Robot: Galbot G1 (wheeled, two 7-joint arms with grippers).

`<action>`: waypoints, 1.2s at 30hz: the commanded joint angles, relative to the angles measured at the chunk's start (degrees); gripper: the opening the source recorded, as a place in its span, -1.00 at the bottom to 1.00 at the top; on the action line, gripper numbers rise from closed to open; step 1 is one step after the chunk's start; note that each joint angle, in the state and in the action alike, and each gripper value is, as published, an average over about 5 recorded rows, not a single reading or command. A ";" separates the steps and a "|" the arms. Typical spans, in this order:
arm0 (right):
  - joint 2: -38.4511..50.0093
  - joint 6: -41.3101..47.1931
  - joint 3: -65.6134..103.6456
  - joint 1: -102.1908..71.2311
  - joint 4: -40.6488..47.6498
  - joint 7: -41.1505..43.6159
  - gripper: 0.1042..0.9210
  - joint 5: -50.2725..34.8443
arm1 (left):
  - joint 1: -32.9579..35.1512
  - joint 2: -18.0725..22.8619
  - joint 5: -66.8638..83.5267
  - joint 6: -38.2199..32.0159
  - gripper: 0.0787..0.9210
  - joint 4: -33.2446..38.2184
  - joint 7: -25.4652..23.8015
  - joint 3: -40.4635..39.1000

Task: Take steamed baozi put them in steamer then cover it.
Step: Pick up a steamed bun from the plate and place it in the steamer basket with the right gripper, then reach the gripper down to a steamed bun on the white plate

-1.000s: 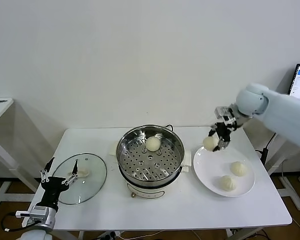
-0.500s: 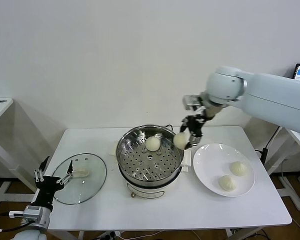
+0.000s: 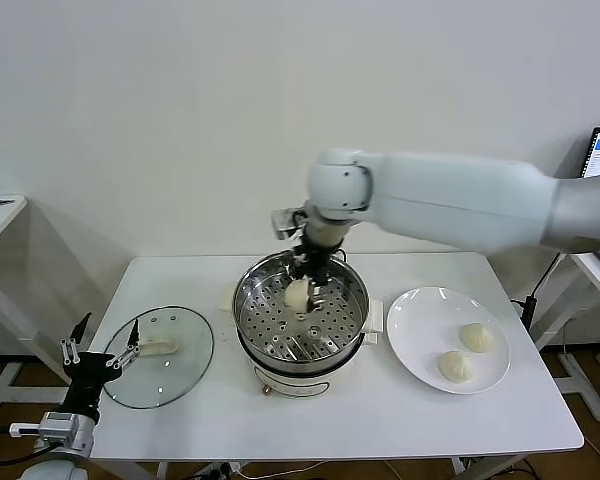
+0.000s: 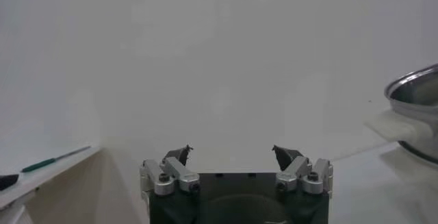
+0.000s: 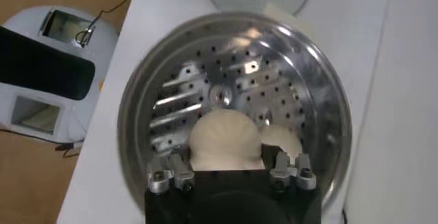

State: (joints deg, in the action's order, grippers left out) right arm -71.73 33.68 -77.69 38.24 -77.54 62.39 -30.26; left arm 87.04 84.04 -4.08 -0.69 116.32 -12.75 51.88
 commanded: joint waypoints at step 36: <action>35.75 -14.19 5.03 3.28 -8.97 11.91 0.76 7.38 | 0.08 0.05 -0.40 0.53 0.77 -0.07 0.13 -1.33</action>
State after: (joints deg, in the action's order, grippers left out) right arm -59.40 27.98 -72.20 36.57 -76.69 68.08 -24.73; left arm 86.92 84.25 -4.29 -0.26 115.83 -12.63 51.04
